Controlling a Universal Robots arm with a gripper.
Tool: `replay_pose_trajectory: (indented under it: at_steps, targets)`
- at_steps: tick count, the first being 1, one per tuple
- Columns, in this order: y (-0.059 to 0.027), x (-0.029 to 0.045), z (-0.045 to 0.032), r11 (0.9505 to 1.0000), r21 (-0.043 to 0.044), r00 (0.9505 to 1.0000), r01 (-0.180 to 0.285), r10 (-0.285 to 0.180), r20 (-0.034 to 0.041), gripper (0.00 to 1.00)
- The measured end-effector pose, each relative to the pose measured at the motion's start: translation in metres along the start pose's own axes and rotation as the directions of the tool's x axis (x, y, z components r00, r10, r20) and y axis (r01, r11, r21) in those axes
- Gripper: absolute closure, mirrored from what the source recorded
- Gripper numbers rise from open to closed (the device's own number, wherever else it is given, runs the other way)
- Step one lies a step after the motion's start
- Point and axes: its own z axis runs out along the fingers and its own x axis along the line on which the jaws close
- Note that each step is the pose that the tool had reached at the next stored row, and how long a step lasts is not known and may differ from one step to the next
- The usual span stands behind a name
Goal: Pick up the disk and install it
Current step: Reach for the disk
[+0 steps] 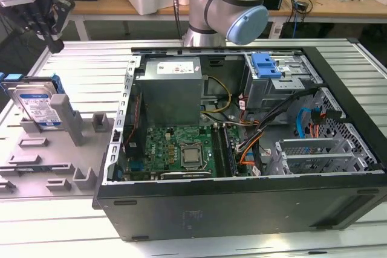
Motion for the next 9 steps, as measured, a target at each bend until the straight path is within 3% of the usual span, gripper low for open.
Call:
replay_pose_trajectory:
  at_steps: [6, 9]
  targets:
    - [-0.0011, 0.0067, -0.0002, 0.9998, 0.0007, 0.9998, -0.017, 0.017, -0.0068, 0.89]
    - [-0.0021, 0.0186, -0.0005, 0.9998, 0.0013, 0.9998, -0.020, 0.020, -0.0097, 0.89]
